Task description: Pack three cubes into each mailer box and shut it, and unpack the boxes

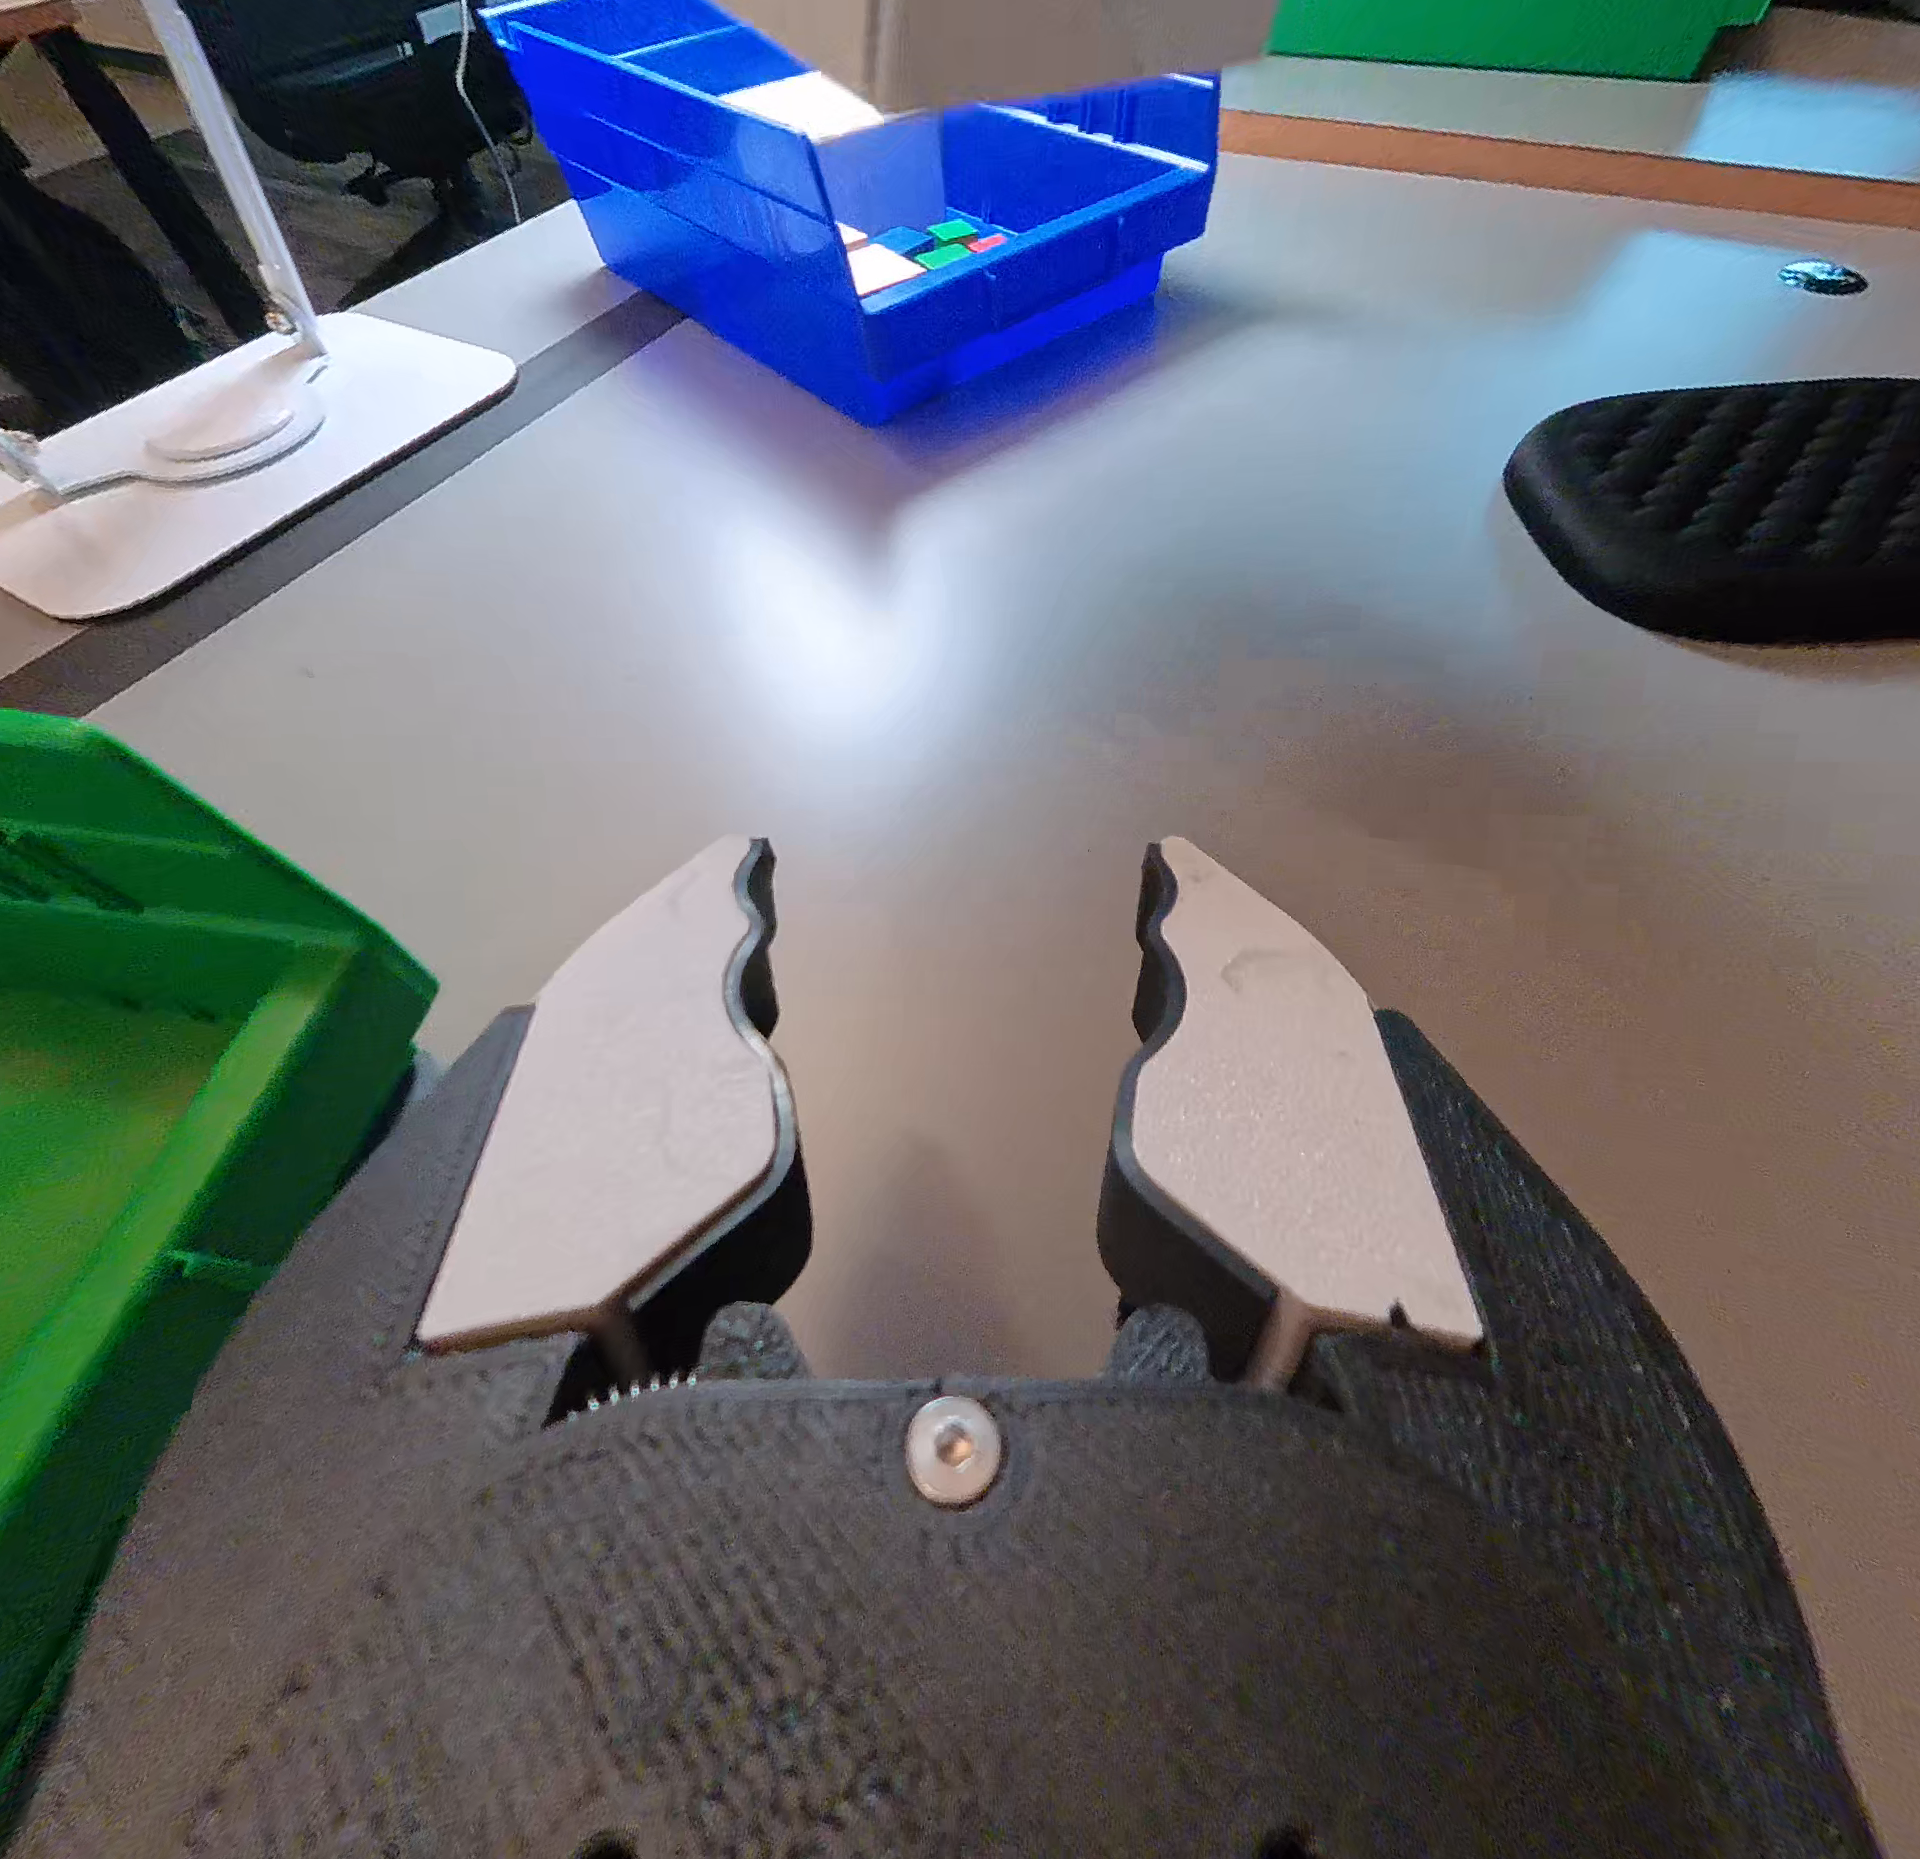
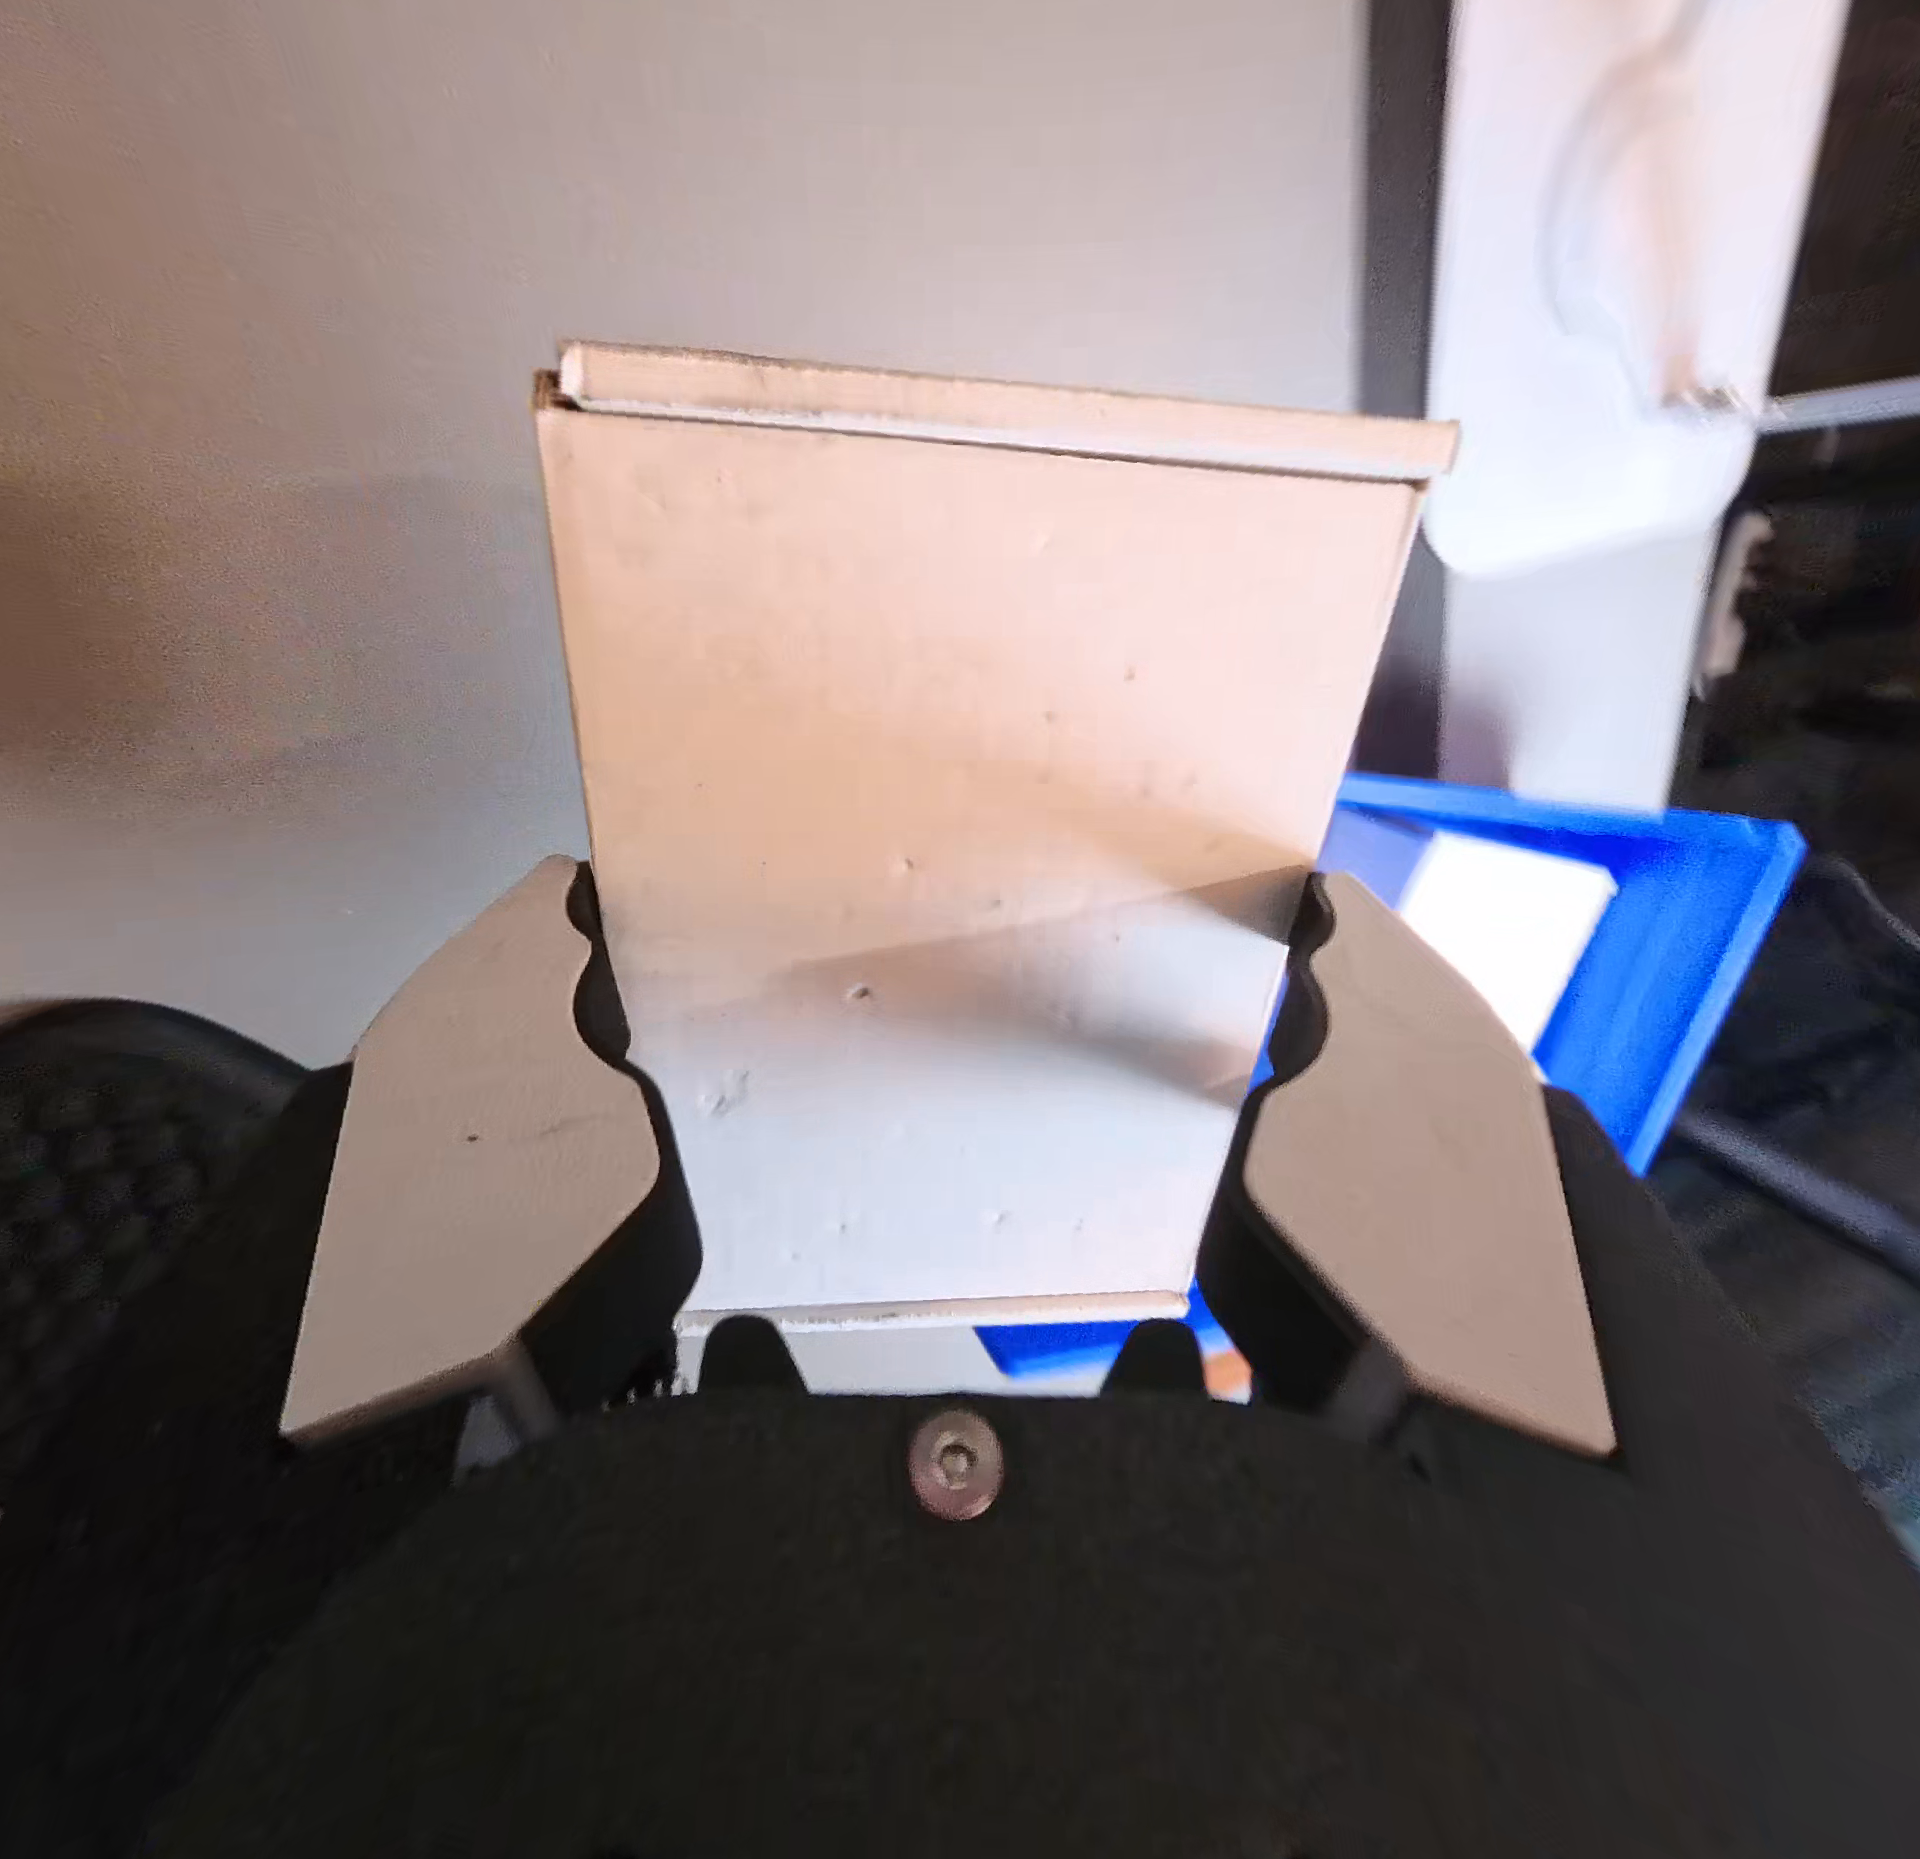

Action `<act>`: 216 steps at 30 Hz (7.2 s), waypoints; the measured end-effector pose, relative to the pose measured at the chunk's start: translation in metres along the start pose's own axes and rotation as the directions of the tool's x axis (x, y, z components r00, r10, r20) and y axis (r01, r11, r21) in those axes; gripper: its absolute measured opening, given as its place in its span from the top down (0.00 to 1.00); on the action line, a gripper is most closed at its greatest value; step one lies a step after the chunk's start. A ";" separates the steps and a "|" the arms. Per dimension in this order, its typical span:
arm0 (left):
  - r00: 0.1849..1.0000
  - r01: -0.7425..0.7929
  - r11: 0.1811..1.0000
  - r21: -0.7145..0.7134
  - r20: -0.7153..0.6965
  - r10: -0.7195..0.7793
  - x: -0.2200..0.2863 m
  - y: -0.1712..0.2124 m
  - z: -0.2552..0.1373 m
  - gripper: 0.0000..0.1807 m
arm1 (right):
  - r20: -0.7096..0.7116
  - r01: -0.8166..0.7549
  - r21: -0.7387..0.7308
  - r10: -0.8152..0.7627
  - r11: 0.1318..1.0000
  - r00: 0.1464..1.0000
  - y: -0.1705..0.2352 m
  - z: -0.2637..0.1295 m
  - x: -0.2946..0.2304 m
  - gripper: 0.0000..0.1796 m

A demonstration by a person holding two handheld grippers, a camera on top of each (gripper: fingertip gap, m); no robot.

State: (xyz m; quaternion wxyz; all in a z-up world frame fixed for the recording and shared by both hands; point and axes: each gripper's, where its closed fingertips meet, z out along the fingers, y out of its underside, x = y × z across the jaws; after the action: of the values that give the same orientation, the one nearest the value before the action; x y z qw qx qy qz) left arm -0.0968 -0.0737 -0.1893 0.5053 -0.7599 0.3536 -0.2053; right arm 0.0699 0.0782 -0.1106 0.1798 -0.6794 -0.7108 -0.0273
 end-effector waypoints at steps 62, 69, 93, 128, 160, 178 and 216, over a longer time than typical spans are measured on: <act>0.917 -0.013 0.938 -0.347 0.370 0.149 -0.135 0.037 -0.059 0.59 | -0.276 -0.144 0.103 0.168 0.984 0.946 0.116 0.082 -0.001 0.67; 0.931 -0.087 0.722 -0.686 0.202 0.305 -0.167 0.094 -0.048 0.65 | -0.258 -0.120 0.007 0.118 0.993 0.959 0.117 0.114 0.008 0.75; 0.833 -0.520 0.607 -0.601 -0.201 0.515 -0.072 0.051 0.052 0.84 | -0.343 0.129 0.003 -0.120 0.992 0.931 0.060 0.098 -0.088 0.82; 0.984 0.155 0.987 0.036 0.079 -0.157 0.042 -0.049 0.120 0.81 | -0.077 -0.602 0.726 0.910 0.331 0.406 0.136 0.018 -0.117 0.91; 0.844 -0.022 0.972 0.235 0.525 -0.108 -0.020 -0.115 -0.122 0.91 | -0.121 -0.261 0.900 0.775 0.349 0.621 -0.068 -0.102 -0.116 0.94; 0.621 0.113 0.980 0.161 0.759 -0.196 -0.116 0.044 -0.262 0.92 | 0.045 -0.275 0.900 0.554 0.339 0.832 -0.281 0.036 -0.144 0.93; 0.949 -0.134 0.735 -0.665 0.128 0.288 -0.092 0.120 -0.110 0.80 | -0.145 0.078 0.260 -0.041 0.963 0.989 -0.180 0.142 -0.102 0.83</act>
State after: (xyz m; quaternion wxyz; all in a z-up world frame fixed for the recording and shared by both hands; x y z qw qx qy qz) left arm -0.2711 -0.1028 -0.2506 0.2675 -0.8599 0.4282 0.0749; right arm -0.1355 0.0077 -0.2359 0.3171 -0.6241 -0.7139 0.0154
